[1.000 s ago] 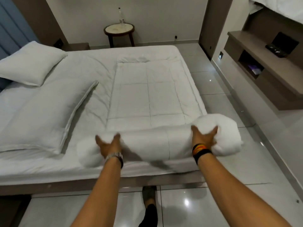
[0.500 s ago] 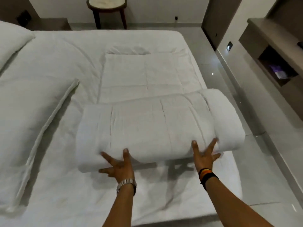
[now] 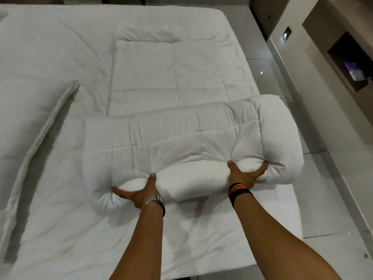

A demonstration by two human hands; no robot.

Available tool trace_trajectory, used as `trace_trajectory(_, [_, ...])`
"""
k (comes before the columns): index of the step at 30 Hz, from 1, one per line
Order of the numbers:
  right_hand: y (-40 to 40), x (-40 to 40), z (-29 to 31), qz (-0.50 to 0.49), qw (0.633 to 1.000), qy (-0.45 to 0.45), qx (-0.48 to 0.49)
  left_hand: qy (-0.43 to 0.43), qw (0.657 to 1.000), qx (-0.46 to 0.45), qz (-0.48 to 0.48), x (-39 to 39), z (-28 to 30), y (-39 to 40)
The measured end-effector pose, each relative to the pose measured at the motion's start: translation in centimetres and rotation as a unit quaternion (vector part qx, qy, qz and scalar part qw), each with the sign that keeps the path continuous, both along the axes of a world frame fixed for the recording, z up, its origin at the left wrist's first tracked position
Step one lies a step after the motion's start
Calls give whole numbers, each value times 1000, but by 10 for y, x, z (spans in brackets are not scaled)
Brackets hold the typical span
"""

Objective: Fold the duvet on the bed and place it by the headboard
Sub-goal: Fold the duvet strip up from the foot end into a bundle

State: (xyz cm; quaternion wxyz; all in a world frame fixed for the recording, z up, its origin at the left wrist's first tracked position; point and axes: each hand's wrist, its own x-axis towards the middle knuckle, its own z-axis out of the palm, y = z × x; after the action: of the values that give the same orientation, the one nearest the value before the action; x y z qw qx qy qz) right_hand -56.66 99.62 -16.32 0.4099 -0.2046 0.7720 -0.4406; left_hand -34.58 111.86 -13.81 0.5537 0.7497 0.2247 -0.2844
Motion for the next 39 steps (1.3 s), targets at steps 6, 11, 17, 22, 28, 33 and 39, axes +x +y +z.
trace_trajectory(6, [64, -24, 35, 24, 999, -25, -19, -19, 1000, -22, -2, -21, 28, 66])
trace_trajectory(11, [182, -69, 45, 31, 999, -34, -10, -7, 1000, 10, -15, -60, 41, 175])
trace_trajectory(17, [315, -134, 82, 44, 999, -17, 18, -38, 998, 22, -54, -128, 73, 314])
trace_trajectory(22, [347, -142, 138, 55, 998, -14, 30, -25, 998, -9, -60, -135, 122, 347])
trace_trajectory(28, [244, -98, 217, 158, 970, -79, -170, -247, 926, -225, -173, -79, 188, 261])
trace_trajectory(33, [173, -56, 209, 225, 952, 26, -204, -335, 860, -213, -321, -39, 168, 197])
trace_trajectory(39, [150, -4, 92, 188, 980, 36, -47, -266, 917, -32, -295, -23, 51, 162])
